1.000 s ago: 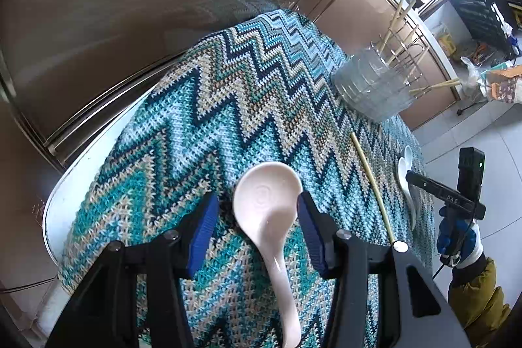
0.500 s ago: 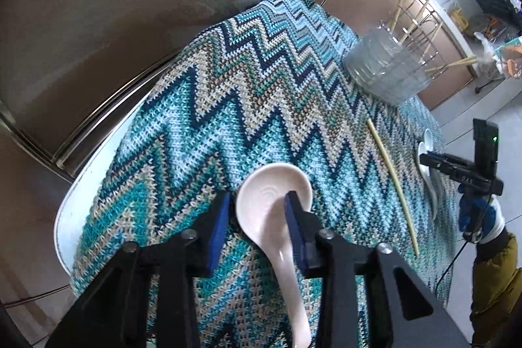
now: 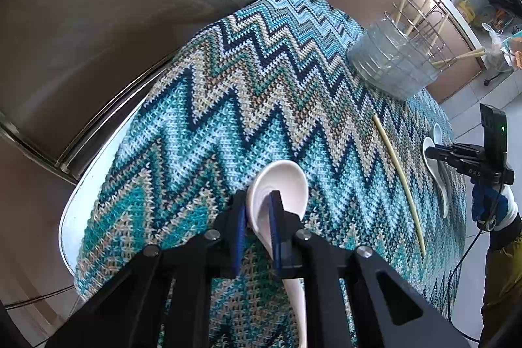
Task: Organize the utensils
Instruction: 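Close the right tool on the spoon handle while the left tool grips its spoon, then lift the white spoons off the cloth with both tools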
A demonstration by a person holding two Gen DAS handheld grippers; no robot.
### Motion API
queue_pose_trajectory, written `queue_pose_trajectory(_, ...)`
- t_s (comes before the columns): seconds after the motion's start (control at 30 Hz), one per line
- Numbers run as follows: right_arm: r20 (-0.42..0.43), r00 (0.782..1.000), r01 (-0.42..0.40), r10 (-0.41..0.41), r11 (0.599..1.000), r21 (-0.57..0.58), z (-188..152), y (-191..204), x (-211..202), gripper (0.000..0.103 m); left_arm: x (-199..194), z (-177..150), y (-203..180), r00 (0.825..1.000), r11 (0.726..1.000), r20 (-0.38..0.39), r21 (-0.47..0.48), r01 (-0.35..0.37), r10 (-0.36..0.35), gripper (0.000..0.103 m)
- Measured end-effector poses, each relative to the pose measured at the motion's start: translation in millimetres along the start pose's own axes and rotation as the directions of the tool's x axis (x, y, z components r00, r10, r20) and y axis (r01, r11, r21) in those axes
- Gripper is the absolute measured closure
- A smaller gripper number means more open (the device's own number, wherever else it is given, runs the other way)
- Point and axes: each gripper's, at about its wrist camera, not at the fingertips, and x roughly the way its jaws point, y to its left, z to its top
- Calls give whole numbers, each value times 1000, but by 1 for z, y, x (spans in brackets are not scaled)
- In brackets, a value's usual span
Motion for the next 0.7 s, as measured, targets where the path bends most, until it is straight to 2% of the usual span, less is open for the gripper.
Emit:
queue_pose_trajectory(0.2, 15, 999, 29, -28, 999, -39, -3, 0, -11, 97, -2, 0, -1, 1000, 1000, 14, -6, -10, 10, 95)
queue_pose_trajectory(0.7, 92, 990, 113, -106, 991, -71, -24, 16, -39, 99, -14, -2, -2, 997, 999, 77, -37, -19, 22, 96)
